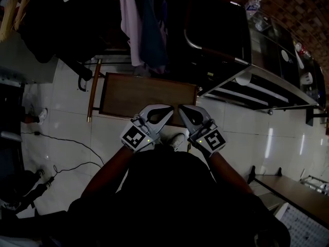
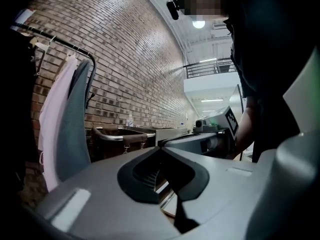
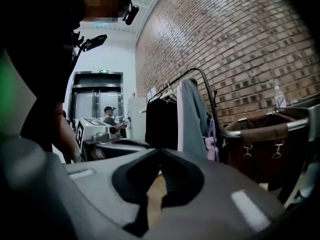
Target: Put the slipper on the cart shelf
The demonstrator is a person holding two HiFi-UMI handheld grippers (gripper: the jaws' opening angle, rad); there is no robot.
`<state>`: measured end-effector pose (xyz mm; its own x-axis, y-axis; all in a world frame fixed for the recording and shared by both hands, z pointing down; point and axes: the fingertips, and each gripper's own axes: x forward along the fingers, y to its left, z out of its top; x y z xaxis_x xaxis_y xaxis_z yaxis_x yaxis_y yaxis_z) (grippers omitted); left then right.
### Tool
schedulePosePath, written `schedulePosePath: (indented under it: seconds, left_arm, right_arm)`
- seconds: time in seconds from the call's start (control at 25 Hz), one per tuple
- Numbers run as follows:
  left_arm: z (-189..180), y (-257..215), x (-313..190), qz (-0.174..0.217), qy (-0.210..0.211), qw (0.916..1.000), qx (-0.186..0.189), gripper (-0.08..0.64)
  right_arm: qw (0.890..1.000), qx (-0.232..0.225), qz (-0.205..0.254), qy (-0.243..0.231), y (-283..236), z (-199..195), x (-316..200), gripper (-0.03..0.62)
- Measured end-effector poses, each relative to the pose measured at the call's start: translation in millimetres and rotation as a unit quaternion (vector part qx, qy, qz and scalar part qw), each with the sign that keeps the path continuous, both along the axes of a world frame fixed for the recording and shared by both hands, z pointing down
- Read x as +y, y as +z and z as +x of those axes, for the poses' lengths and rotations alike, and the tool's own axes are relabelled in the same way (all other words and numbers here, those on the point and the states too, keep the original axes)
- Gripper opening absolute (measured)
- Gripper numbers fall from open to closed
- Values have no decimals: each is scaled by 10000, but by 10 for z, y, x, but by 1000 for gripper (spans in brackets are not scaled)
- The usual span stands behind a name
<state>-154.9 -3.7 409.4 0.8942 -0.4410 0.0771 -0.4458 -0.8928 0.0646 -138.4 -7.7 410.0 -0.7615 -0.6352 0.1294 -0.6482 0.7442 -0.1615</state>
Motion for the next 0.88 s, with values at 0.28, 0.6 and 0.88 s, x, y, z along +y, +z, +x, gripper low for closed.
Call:
schedulePosePath:
  seconds: [0.28,0.6,0.88]
  left_arm:
    - [140,11,-3,-42,-33,10000,-24,2]
    - [239,47,-60,127,50,9998,-122,2]
    - [239,36,-142,-6,-13,9999,-165,2]
  right_arm:
    - [9998,182,82,-53,5,53,10,2]
    - [9999,107,11,7,1,139,-35,2]
    - [9999,94,-81,53,45,174,-124,2]
